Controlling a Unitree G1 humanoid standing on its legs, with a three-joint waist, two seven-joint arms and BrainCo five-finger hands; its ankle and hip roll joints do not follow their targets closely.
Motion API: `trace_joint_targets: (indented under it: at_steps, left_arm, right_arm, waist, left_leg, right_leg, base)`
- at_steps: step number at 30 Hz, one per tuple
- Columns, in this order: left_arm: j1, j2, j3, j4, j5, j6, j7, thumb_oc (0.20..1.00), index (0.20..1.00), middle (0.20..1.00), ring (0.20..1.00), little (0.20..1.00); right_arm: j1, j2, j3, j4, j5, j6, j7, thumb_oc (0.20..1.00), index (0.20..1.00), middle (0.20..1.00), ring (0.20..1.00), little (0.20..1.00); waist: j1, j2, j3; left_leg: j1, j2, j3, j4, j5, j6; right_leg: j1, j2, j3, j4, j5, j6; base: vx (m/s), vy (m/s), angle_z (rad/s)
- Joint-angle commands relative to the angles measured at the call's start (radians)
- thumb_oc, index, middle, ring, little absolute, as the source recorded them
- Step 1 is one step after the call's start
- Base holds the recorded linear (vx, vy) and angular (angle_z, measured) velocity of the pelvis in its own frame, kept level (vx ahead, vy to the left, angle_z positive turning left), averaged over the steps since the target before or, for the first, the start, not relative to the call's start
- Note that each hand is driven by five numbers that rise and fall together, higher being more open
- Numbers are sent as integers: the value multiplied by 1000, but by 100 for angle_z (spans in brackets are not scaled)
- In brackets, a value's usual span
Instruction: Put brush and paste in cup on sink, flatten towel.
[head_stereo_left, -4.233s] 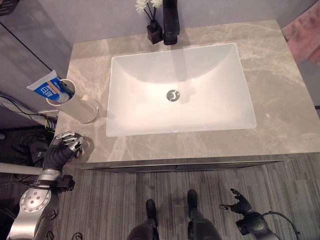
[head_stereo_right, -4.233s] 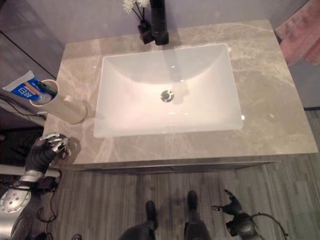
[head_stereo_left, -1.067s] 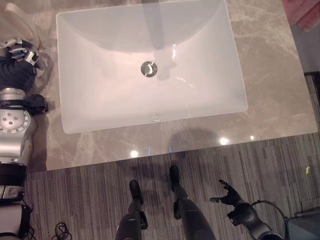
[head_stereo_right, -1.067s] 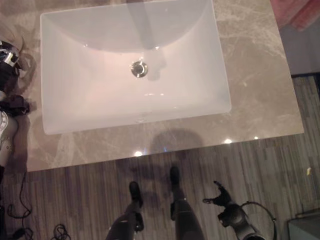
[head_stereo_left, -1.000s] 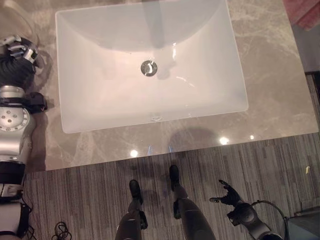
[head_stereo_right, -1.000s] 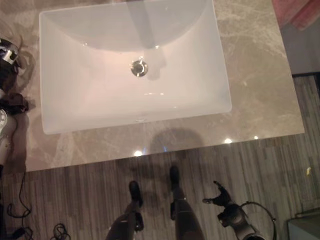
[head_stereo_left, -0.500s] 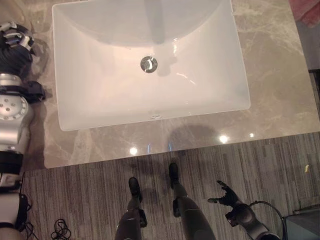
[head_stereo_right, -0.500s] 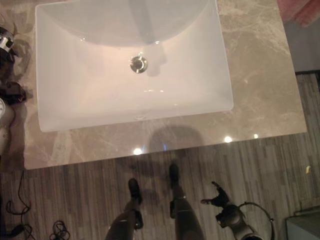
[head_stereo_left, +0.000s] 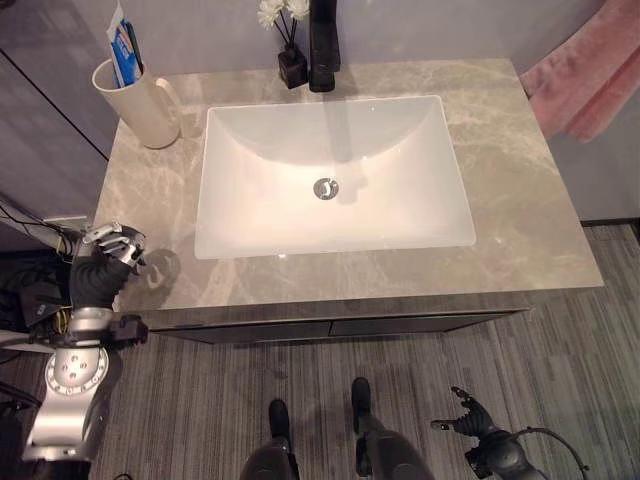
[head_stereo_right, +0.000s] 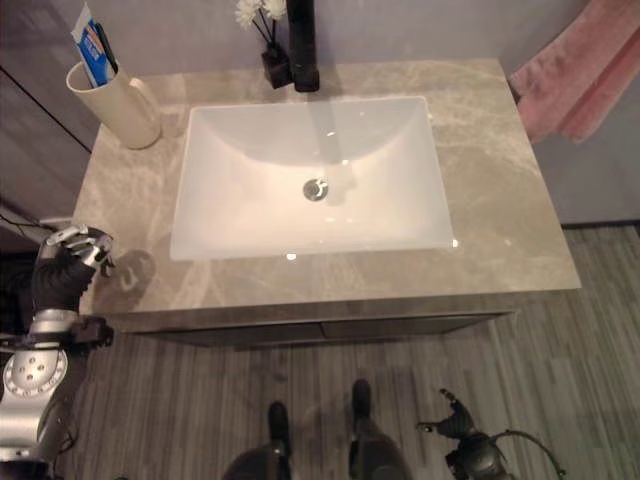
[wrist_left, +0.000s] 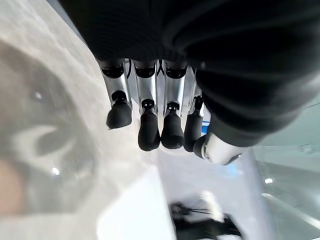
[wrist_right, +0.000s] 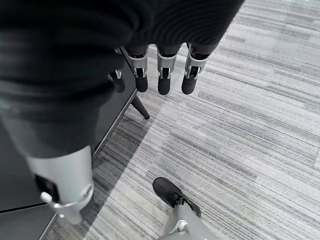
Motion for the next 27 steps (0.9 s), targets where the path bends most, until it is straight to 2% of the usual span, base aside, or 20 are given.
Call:
trace_joint_targets:
  at_steps: [1, 2, 3, 4, 7, 8, 9, 10, 11, 13, 15, 16, 17, 21, 23, 24, 25, 27]
  left_arm:
    - [-34, 16, 54, 16, -33, -52, -28, 200, 200, 200, 200, 200]
    - [-7, 6, 60, 1, -35, -45, -47, 200, 200, 200, 200, 200]
    - [-6, 6, 60, -1, -35, -44, -47, 200, 200, 200, 200, 200]
    - [2, 7, 64, 4, -30, -48, -57, 200, 200, 200, 200, 200]
    - [5, 2, 65, 6, -35, -52, -57, 200, 200, 200, 200, 200]
    - [9, -5, 73, 9, -29, -49, -52, 200, 200, 200, 200, 200]
    - [10, -6, 73, 9, -29, -49, -52, 200, 200, 200, 200, 200]
    - [33, -8, 87, 4, -20, -45, -52, 200, 200, 200, 200, 200]
    - [45, -4, 93, 2, -16, -46, -50, 200, 200, 200, 200, 200]
    - [47, 0, 103, -4, -13, -52, -36, 200, 200, 200, 200, 200]
    - [41, 2, 103, -2, -13, -54, -31, 200, 200, 200, 200, 200]
    - [54, -11, 115, -1, -15, -58, -26, 200, 200, 200, 200, 200]
    - [67, -21, 121, -6, -12, -57, -26, 200, 200, 200, 200, 200]
    - [95, -30, 135, -21, -8, -64, -31, 200, 200, 200, 200, 200]
    - [114, -31, 156, -25, -1, -68, -26, 200, 200, 200, 200, 200]
    - [114, -31, 156, -26, -1, -68, -26, 200, 200, 200, 200, 200]
    - [124, -17, 176, -31, 1, -76, -22, 200, 200, 200, 200, 200]
    - [130, -6, 188, -36, -8, -82, -22, 200, 200, 200, 200, 200]
  right_arm:
    - [27, -52, -20, -27, -23, -27, 8, 1000, 1000, 1000, 1000, 1000]
    - [38, -64, -39, -43, -17, -34, 10, 1000, 1000, 1000, 1000, 1000]
    - [39, -64, -39, -44, -17, -33, 11, 1000, 1000, 1000, 1000, 1000]
    - [47, -80, -59, -64, -7, -43, 10, 1000, 1000, 1000, 1000, 1000]
    - [54, -92, -71, -73, -4, -45, 10, 1000, 1000, 1000, 1000, 1000]
    - [51, -98, -72, -60, -7, -43, 5, 1000, 1000, 1000, 1000, 1000]
    - [51, -98, -71, -60, -7, -43, 5, 1000, 1000, 1000, 1000, 1000]
    - [60, -98, -71, -49, -8, -44, 5, 1000, 1000, 1000, 1000, 1000]
    - [68, -97, -71, -44, -12, -44, 3, 1000, 1000, 1000, 1000, 1000]
    - [77, -96, -77, -37, -15, -43, -7, 1000, 1000, 1000, 1000, 1000]
    - [74, -94, -76, -34, -14, -43, -13, 1000, 1000, 1000, 1000, 1000]
    - [65, -84, -76, -22, -15, -41, -19, 1000, 1000, 1000, 1000, 1000]
    - [68, -79, -74, -17, -18, -42, -21, 1000, 1000, 1000, 1000, 1000]
    - [70, -64, -84, -9, -16, -41, -22, 1000, 1000, 1000, 1000, 1000]
    - [82, -39, -102, -12, -11, -37, -21, 1000, 1000, 1000, 1000, 1000]
    - [83, -39, -102, -12, -11, -37, -21, 1000, 1000, 1000, 1000, 1000]
    - [94, -26, -109, -37, -11, -36, -19, 1000, 1000, 1000, 1000, 1000]
    - [95, -27, -100, -63, -20, -38, -13, 1000, 1000, 1000, 1000, 1000]
  waist:
    - [-11, -11, -66]
    - [-6, -18, -61]
    - [-9, -18, -60]
    - [-1, -33, -38]
    - [2, -41, -30]
    - [17, -42, -28]
    - [16, -44, -30]
    - [35, -44, -32]
    - [42, -42, -32]
    - [45, -41, -27]
    - [49, -41, -25]
    - [57, -23, -45]
    - [62, -16, -57]
    - [70, -10, -85]
    - [67, -20, -99]
    - [67, -21, -100]
    - [65, -25, -107]
    - [67, -26, -110]
  left_leg:
    - [-8, 25, -18, 65, 17, -16]
    - [-28, 28, -34, 150, 18, -21]
    - [-31, 28, -37, 158, 15, -21]
    - [-85, 18, -63, 277, 43, -33]
    - [-137, -5, -100, 347, 39, -30]
    - [-180, -34, -123, 295, 32, -12]
    - [-180, -36, -123, 293, 33, -11]
    - [-230, -37, -161, 229, 82, -5]
    - [-263, -24, -169, 188, 135, -10]
    - [-330, -4, -147, 98, 184, -27]
    - [-321, -3, -141, 72, 195, -30]
    - [-279, -2, -152, 20, 192, -23]
    - [-257, 3, -155, 18, 202, -27]
    - [-215, -5, -136, 25, 182, -16]
    - [-224, -44, -121, 94, 129, 17]
    - [-225, -44, -120, 95, 128, 17]
    - [-261, -68, -105, 152, 96, 31]
    - [-304, -88, -103, 193, 73, 40]
  right_leg:
    - [70, -20, -28, 117, -182, 16]
    - [94, -14, -36, 115, -193, 0]
    - [96, -14, -39, 115, -193, -1]
    - [119, -16, -47, 116, -196, -19]
    - [132, -19, -58, 119, -206, -24]
    - [133, -17, -55, 120, -209, -23]
    - [132, -19, -55, 120, -211, -22]
    - [149, -7, -42, 113, -212, -21]
    - [161, 0, -39, 109, -213, -20]
    - [185, 1, -35, 94, -214, -16]
    - [192, -2, -30, 88, -213, -13]
    - [207, 2, -8, 74, -221, 4]
    - [219, 3, 6, 61, -223, 8]
    - [248, -31, 34, 43, -234, 29]
    - [263, -80, 54, 54, -238, 49]
    - [263, -81, 55, 54, -238, 49]
    - [248, -110, 57, 57, -236, 64]
    - [226, -128, 63, 58, -234, 74]
  base:
    - [6, -186, 21]
    - [-11, -97, 19]
    - [-60, -207, 21]
    - [-58, -112, 21]
    - [-57, -104, 32]
    - [0, -14, 7]
    - [68, -9, 12]
    - [129, 18, 3]
    - [173, 18, 5]
    - [150, 38, 12]
    - [129, 81, 17]
    - [191, 148, -21]
    - [255, 226, -69]
    - [203, 211, -80]
    - [227, 233, -45]
    - [125, 172, -22]
    - [86, 163, -12]
    - [82, 175, 2]
